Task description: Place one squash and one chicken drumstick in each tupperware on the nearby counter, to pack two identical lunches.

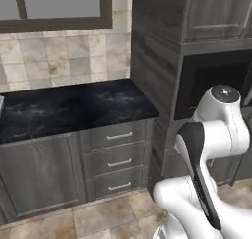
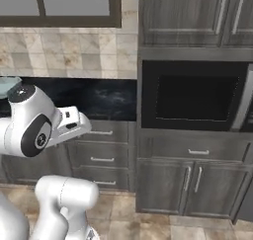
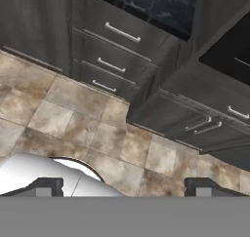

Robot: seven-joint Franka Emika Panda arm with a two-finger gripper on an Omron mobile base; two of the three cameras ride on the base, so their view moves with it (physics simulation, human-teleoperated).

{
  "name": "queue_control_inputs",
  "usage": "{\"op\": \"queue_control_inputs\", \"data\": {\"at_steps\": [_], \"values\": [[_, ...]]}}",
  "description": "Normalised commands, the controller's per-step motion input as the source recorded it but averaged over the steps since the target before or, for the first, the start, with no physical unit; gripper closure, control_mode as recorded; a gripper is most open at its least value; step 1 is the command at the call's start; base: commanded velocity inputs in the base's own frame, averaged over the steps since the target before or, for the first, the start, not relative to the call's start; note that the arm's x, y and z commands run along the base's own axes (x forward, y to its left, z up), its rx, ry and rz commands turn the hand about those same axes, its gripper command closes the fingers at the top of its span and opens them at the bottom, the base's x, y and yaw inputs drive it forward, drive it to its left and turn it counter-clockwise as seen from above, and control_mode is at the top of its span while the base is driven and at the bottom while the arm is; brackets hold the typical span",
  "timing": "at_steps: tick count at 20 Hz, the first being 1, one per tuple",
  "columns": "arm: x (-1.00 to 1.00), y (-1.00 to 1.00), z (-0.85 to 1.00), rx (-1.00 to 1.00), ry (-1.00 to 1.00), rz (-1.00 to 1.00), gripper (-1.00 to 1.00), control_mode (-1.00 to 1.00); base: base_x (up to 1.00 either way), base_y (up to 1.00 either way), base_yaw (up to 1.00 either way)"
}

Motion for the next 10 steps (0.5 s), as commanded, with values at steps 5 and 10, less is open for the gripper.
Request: {"op": "queue_control_inputs", "data": {"at_steps": [5,10], "values": [[0.00,0.00,0.00,0.00,0.00,0.00,-1.00,1.00,0.00,-1.00,0.00],[0.00,0.00,0.00,0.00,0.00,0.00,-1.00,1.00,0.00,-1.00,0.00]]}}
